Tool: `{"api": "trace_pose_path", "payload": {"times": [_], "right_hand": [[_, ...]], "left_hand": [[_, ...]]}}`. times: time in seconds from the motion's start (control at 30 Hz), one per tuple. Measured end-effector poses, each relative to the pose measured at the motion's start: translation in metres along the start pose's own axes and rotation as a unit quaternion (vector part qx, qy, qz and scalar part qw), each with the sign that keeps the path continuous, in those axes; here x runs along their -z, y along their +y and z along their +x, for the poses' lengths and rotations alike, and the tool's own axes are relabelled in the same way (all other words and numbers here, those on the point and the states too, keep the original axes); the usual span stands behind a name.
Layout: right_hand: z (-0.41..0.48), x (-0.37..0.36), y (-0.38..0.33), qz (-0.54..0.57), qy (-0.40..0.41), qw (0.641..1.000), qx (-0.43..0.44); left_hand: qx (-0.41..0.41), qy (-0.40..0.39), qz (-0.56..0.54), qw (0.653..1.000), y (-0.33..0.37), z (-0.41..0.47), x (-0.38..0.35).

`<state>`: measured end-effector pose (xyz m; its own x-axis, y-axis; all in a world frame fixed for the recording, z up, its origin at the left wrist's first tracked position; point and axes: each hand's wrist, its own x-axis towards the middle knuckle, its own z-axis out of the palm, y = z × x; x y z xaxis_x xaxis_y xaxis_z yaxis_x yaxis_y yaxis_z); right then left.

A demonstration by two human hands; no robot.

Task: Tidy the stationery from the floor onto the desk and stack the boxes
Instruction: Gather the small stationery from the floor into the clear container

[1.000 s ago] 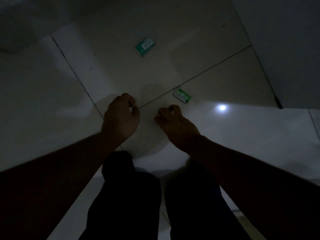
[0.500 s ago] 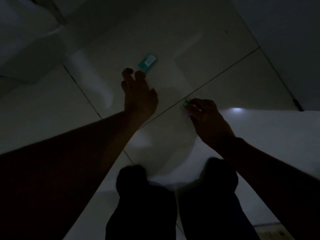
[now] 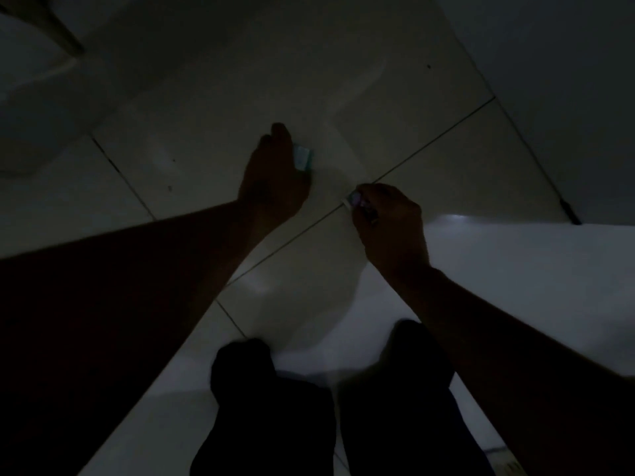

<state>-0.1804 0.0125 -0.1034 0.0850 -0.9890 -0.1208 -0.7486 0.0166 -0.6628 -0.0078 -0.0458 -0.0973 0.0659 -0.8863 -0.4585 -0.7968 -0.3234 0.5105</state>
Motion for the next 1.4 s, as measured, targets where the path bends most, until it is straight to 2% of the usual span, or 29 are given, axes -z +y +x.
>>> {"api": "trace_pose_path", "payload": {"times": [0.13,0.2,0.3,0.47,0.73,0.83,0.93,1.03,1.17,1.33,1.4], "right_hand": [[0.01,-0.004,-0.017,0.102,0.041,0.989,-0.095],[0.017,-0.007,-0.023,0.179,0.045,0.969,-0.166],[0.022,-0.005,-0.022,0.19,0.049,0.954,-0.227],[0.016,0.004,-0.011,0.174,0.057,0.957,-0.226],[0.006,0.032,0.006,0.136,0.015,0.958,-0.253],[0.003,0.044,0.004,0.165,0.001,0.948,-0.274],[0.0,0.055,-0.001,0.177,-0.018,0.946,-0.27],[-0.004,0.066,-0.015,0.183,-0.029,0.948,-0.258],[-0.01,0.086,-0.048,0.199,-0.03,0.953,-0.226],[-0.016,0.137,-0.114,0.3,-0.007,0.919,-0.255],[-0.015,0.161,-0.145,0.309,-0.011,0.914,-0.262]], "left_hand": [[0.031,-0.004,-0.121,0.992,0.016,-0.019,-0.018],[0.057,-0.006,-0.14,0.988,0.021,-0.024,-0.026],[0.061,-0.008,-0.132,0.989,0.025,-0.03,-0.034],[0.036,-0.013,-0.081,0.996,0.037,-0.029,-0.039],[-0.02,-0.039,0.038,0.998,0.049,-0.026,-0.037],[-0.039,-0.064,0.066,0.995,0.05,-0.029,-0.025],[-0.015,-0.088,0.012,0.996,0.048,-0.033,-0.012],[0.038,-0.042,-0.059,0.997,0.047,-0.046,0.007],[0.038,-0.036,-0.059,0.997,0.06,-0.081,0.053],[0.081,0.005,-0.215,0.973,0.083,-0.127,0.126],[0.076,0.01,-0.25,0.965,0.097,-0.142,0.157]]}}
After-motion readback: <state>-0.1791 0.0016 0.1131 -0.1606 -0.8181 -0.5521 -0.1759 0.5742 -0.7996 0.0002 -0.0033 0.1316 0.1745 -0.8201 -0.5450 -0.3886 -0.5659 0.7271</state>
